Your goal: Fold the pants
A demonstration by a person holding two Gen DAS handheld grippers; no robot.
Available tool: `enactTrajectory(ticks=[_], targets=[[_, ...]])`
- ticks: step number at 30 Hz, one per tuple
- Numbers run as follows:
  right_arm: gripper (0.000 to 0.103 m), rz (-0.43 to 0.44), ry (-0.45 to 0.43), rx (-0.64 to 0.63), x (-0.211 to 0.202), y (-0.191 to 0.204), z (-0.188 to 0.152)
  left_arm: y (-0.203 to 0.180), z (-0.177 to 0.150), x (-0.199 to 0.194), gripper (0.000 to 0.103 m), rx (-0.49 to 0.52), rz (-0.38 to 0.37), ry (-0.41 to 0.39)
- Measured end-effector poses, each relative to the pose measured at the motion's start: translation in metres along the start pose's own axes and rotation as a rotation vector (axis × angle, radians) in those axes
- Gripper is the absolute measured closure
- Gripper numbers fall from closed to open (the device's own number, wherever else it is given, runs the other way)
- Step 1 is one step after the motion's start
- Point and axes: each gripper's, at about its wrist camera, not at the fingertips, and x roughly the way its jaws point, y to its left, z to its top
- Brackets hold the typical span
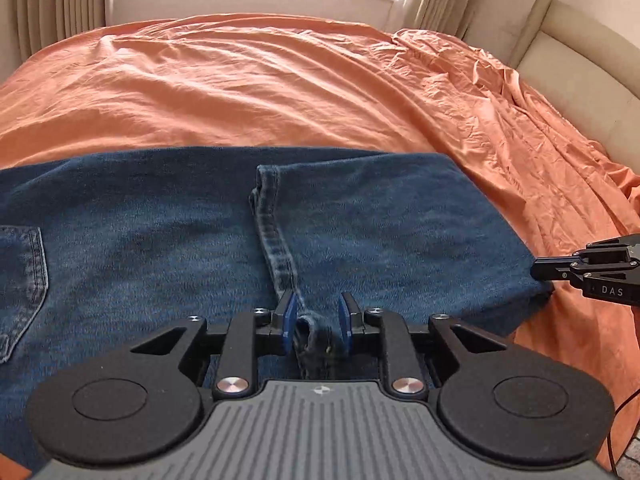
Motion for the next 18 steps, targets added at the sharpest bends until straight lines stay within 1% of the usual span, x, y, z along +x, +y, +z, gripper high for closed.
enactTrajectory(ticks=[2, 3, 6, 8, 10, 12, 15, 17, 18], targets=[[0.102, -0.014, 0.042, 0.007, 0.010, 0.002, -0.010, 0.004, -0.008, 0.010, 0.078, -0.031, 0.008, 0.056], [0.102, -0.018, 0.052, 0.010, 0.015, 0.002, -0.015, 0.006, -0.012, 0.014, 0.078, -0.049, 0.006, 0.065], [0.103, -0.021, 0.044, 0.022, 0.024, 0.000, -0.023, 0.006, -0.020, 0.022, 0.077, -0.049, 0.024, 0.064], [0.103, -0.016, 0.045, 0.047, 0.026, -0.002, -0.024, 0.006, -0.019, 0.025, 0.077, -0.061, 0.032, 0.072], [0.103, -0.020, 0.056, 0.042, 0.026, -0.001, -0.022, 0.007, -0.016, 0.024, 0.075, -0.072, 0.036, 0.080], [0.103, -0.033, 0.077, 0.025, 0.026, 0.002, -0.017, 0.007, -0.016, 0.018, 0.072, -0.081, 0.032, 0.062], [0.103, -0.044, 0.098, 0.009, 0.020, 0.006, -0.004, 0.014, -0.019, -0.007, 0.070, -0.120, 0.013, 0.008], [0.102, -0.045, 0.075, -0.027, 0.009, 0.009, 0.003, 0.022, -0.022, -0.027, 0.068, -0.155, -0.003, -0.023], [0.100, -0.040, 0.059, -0.050, 0.003, 0.012, 0.005, 0.028, -0.024, -0.038, 0.067, -0.176, -0.004, -0.041]])
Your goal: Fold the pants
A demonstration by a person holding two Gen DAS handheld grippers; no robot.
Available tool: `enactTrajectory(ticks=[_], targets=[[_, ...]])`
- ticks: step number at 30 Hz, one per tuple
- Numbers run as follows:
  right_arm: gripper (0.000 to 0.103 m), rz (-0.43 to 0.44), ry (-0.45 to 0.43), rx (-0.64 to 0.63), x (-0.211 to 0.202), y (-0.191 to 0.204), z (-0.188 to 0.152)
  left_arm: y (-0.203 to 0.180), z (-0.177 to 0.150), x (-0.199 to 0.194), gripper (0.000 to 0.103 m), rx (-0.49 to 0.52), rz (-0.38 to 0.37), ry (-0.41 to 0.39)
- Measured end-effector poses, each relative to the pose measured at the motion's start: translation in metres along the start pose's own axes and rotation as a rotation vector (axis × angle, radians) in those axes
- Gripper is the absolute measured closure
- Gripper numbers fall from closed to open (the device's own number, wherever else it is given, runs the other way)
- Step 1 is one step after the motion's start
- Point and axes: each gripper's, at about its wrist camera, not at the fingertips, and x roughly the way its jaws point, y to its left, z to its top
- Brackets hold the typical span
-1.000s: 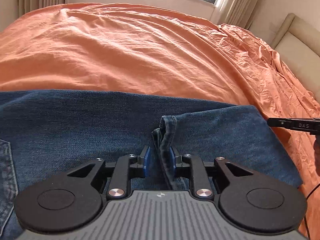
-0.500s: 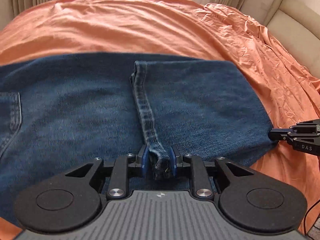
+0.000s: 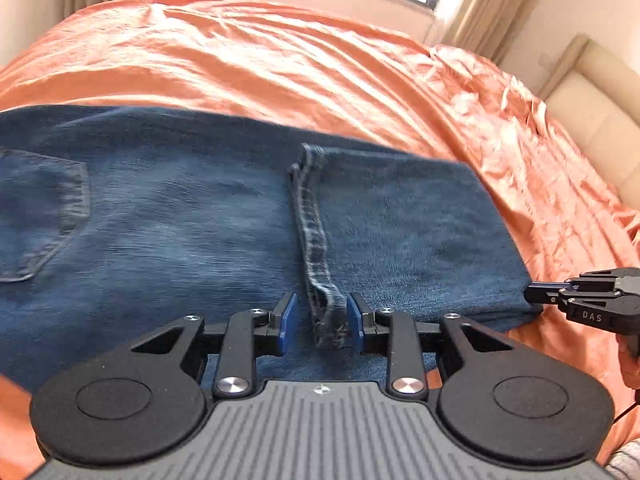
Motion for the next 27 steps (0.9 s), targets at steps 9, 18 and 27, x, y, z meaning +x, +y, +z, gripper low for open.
enactTrajectory(ticks=[9, 18, 27], targets=[[0.087, 0.101, -0.054, -0.181, -0.026, 0.058, 0.032, 0.114, 0.003, -0.090, 0.059, -0.346, 0.075, -0.176], [0.087, 0.156, -0.041, -0.333, 0.004, 0.122, 0.068, 0.247, -0.025, -0.131, 0.049, -0.752, 0.146, -0.345], [0.081, 0.150, 0.012, -0.473, 0.056, 0.168, 0.111, 0.328, -0.042, -0.101, 0.040, -0.984, 0.089, -0.397]])
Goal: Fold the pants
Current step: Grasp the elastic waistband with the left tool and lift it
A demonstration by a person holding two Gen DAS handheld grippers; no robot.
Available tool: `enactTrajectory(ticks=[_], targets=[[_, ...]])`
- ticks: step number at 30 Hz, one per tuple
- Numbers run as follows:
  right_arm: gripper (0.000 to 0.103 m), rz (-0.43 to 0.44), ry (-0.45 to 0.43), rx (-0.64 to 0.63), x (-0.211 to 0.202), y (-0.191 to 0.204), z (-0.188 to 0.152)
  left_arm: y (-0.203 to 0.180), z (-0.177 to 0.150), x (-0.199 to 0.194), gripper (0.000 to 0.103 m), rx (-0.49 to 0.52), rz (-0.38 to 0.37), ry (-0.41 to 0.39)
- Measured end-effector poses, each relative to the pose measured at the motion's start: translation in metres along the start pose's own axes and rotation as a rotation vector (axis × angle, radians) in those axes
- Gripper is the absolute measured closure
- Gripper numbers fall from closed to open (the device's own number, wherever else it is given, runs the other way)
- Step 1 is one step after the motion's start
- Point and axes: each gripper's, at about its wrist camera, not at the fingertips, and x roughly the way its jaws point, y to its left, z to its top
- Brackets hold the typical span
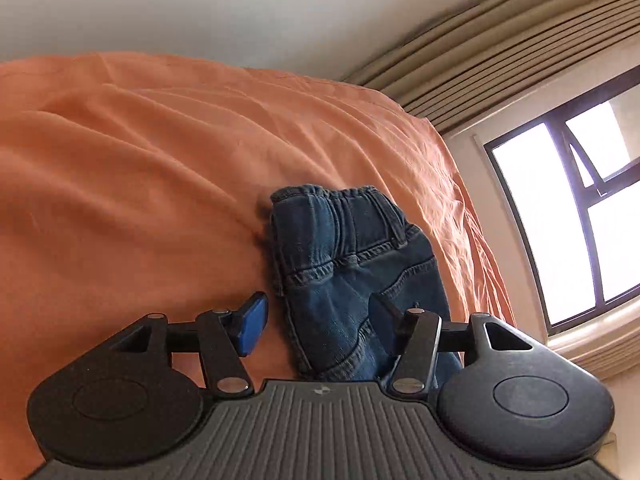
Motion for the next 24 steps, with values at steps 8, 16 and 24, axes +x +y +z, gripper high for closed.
enactTrajectory(ticks=[8, 16, 24], targets=[[0.081, -0.008, 0.032, -0.078, 0.047, -0.012, 0.034, 0.009, 0.014, 0.038, 0.040, 0.012, -0.027, -0.019], [0.076, 0.025, 0.081, -0.015, 0.088, -0.027, 0.050, 0.012, 0.019, 0.051, 0.042, 0.034, -0.058, -0.041], [0.075, 0.016, 0.064, 0.062, 0.080, -0.030, 0.048, -0.008, 0.017, 0.039, 0.084, 0.118, -0.013, -0.067]])
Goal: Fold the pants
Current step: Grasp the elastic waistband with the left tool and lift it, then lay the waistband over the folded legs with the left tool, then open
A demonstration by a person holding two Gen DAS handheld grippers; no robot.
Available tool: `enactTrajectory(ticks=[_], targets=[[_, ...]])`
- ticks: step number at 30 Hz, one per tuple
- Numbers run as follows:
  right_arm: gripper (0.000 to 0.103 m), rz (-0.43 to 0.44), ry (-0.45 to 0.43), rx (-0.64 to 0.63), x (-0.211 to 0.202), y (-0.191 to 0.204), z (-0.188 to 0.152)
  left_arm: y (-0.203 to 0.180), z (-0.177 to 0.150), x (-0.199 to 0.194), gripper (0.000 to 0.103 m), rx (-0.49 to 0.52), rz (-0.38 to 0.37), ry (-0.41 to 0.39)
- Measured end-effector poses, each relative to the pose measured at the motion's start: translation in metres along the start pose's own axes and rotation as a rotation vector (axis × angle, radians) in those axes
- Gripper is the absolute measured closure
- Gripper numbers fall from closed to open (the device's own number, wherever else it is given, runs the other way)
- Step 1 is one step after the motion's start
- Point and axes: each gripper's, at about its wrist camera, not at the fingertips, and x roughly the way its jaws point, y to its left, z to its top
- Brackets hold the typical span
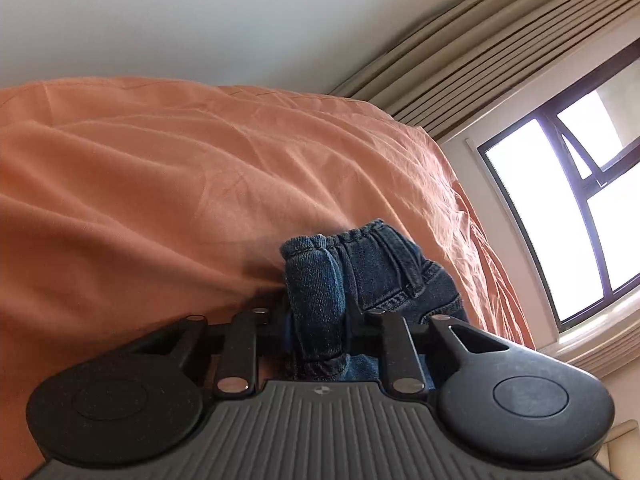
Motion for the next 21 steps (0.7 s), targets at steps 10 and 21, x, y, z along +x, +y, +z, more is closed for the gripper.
enactTrajectory(ticks=[10, 21], targets=[[0.077, -0.006, -0.093, 0.151, -0.089, -0.019, -0.039, -0.131, -0.018, -0.084, 0.086, 0.310, -0.103, -0.125], [0.079, 0.039, -0.132, 0.299, -0.150, -0.050, -0.131, -0.321, -0.166, -0.115, 0.086, 0.824, -0.177, -0.147]])
